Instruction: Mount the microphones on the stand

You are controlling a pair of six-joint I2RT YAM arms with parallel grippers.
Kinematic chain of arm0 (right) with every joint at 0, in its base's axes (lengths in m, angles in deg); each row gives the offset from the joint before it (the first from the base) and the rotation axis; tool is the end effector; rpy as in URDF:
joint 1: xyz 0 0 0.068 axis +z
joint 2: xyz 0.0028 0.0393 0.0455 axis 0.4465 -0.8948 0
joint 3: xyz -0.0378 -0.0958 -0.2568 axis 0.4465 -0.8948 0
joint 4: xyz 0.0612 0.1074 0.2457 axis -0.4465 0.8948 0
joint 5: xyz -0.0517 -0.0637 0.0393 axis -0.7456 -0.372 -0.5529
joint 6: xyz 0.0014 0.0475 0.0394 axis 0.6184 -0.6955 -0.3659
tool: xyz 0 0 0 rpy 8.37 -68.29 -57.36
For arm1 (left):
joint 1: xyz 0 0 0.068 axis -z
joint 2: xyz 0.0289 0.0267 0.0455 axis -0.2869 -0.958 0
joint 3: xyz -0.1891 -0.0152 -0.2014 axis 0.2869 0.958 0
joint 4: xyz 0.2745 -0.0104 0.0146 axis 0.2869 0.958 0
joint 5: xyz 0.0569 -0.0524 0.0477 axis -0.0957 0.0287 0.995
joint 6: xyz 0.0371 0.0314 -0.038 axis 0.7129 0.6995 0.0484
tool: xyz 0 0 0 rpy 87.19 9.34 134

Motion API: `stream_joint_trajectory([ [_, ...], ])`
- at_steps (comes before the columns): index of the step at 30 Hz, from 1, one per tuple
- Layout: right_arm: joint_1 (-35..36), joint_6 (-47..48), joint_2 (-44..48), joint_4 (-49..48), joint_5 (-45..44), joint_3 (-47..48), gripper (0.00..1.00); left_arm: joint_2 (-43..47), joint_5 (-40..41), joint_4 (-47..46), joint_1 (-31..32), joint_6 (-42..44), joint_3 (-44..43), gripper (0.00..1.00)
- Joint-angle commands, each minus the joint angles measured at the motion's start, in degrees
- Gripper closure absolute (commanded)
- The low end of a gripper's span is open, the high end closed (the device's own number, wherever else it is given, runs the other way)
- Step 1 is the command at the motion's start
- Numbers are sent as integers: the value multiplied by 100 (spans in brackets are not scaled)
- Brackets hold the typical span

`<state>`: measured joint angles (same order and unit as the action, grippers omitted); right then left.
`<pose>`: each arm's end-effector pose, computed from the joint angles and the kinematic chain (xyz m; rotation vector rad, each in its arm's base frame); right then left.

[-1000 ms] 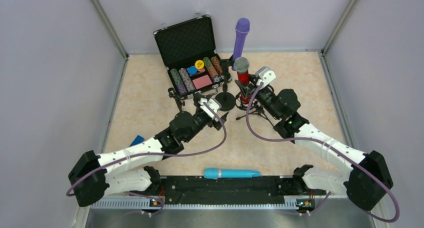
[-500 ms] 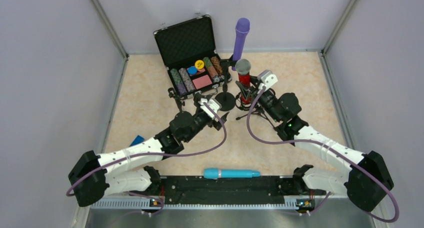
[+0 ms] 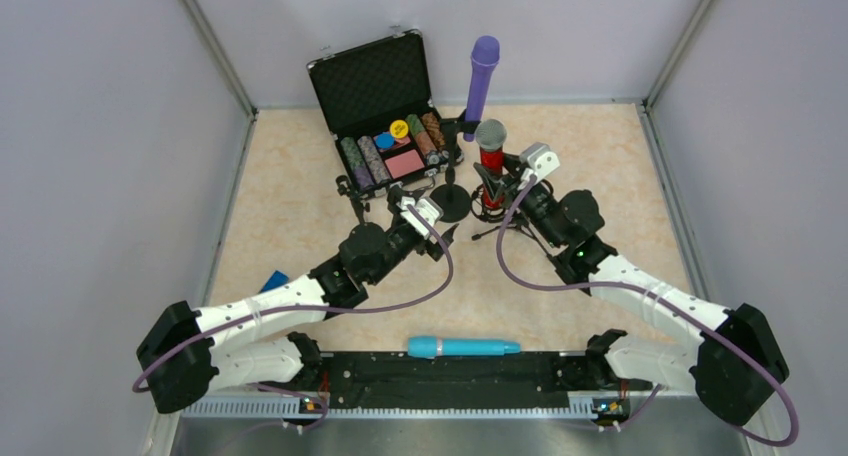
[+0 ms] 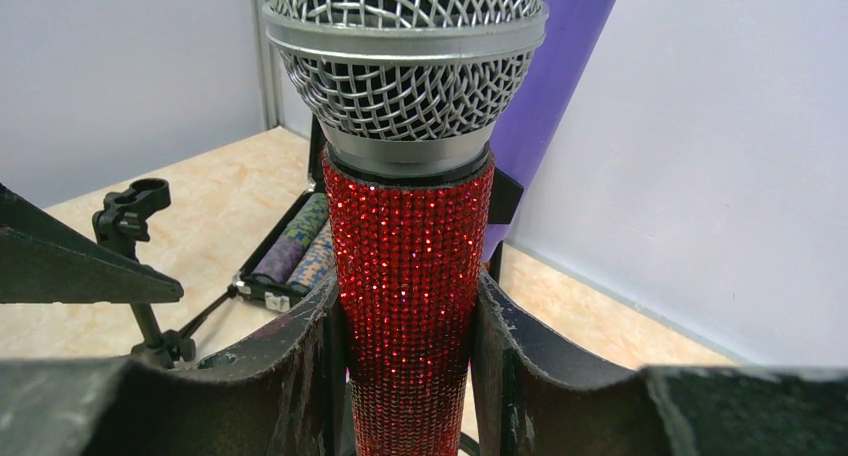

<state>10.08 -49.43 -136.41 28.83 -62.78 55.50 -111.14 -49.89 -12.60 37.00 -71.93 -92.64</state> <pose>0.2198 0.1644 0.3185 -0.5198 1.2383 0.4446 0.1686 -0.2142 0.2802 0.7492 1.3994 -0.3934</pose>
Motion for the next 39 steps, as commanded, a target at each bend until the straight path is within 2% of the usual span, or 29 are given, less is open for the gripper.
stream_joint_trajectory([
  [1,-38,21,-135,914,-240,-282,100,-8,-88,-80,26,84,-155,1],
  [10,-39,240,-320,1159,-466,-181,100,-24,-92,-84,30,94,-149,1],
  [22,-34,-260,-505,1170,-1455,-198,100,-42,-103,-71,38,107,-154,1],
  [39,-33,391,129,309,-400,-1045,100,-53,-86,-64,38,130,-159,1],
])
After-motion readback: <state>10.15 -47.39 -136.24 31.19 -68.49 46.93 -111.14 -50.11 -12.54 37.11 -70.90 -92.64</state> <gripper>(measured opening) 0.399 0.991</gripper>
